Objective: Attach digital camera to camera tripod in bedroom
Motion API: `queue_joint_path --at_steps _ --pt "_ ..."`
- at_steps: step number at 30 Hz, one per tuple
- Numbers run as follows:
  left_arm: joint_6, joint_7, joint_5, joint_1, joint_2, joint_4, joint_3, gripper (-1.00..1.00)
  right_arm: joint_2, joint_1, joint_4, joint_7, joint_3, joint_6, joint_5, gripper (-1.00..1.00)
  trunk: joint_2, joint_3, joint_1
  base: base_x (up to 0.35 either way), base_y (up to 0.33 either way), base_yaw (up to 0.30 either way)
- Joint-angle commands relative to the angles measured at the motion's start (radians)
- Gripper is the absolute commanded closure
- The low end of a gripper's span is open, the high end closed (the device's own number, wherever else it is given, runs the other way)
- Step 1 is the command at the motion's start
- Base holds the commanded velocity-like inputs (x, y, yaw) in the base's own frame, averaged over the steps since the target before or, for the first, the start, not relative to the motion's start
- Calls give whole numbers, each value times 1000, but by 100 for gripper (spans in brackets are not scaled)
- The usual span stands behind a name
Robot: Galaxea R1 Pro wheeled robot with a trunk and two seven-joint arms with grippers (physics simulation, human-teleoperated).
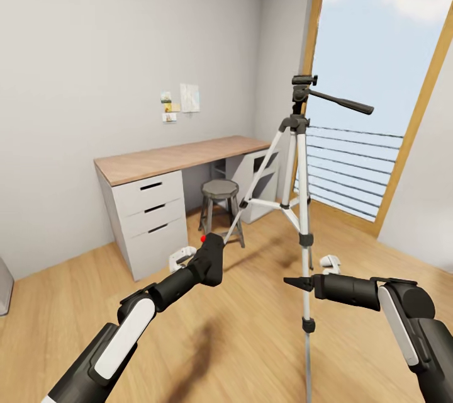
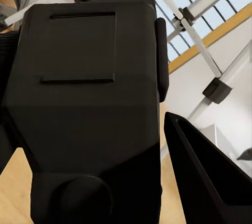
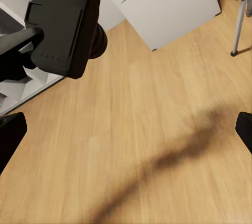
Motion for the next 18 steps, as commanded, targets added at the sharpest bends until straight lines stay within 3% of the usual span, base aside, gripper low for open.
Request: queue_joint_path --at_steps 1,18 --pt "1 10 8 -1 1 -2 -2 100 1 -1 0 4 -1 4 2 -100 7 2 -4 0 0 0" --pt "1 9 8 -1 1 -2 -2 100 -1 -1 0 3 0 4 2 -100 126 55 -69 0 0 0"
